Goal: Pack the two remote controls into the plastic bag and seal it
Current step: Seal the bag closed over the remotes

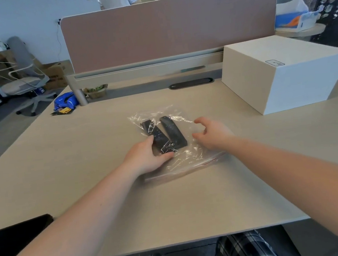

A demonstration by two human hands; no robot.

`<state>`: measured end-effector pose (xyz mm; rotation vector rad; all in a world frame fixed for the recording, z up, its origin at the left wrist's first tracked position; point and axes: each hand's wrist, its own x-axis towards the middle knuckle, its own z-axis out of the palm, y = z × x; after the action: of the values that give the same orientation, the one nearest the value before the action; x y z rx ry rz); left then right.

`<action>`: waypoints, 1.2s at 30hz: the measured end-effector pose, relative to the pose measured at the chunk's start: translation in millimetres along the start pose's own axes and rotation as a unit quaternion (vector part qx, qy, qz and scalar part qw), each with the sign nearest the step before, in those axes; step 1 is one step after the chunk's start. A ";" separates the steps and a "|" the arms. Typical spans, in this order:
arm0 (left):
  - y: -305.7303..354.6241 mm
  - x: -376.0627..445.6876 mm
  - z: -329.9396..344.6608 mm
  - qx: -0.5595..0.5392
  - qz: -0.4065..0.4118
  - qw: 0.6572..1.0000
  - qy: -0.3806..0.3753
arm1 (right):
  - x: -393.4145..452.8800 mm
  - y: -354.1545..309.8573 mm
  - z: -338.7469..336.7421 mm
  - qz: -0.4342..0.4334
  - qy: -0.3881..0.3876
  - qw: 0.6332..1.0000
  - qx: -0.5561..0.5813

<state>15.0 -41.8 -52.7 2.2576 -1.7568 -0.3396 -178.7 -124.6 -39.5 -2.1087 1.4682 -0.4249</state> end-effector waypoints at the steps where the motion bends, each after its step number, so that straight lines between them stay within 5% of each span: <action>1: 0.9 4.4 1.2 -0.001 0.006 1.000 -0.002 | 3.0 0.3 2.8 -0.006 -0.004 1.000 -0.010; 16: 69.3 114.6 35.6 -0.003 0.102 0.995 0.005 | 66.6 63.5 -29.7 0.015 0.135 0.981 -0.140; 36: 132.4 189.3 66.4 0.010 0.114 0.993 0.036 | 124.6 95.7 -63.5 0.016 0.150 0.913 -0.378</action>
<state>-82.3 -260.6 -74.2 2.0272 -1.9628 -0.1916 -241.0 -281.9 -49.4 -2.6844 2.0902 -0.1762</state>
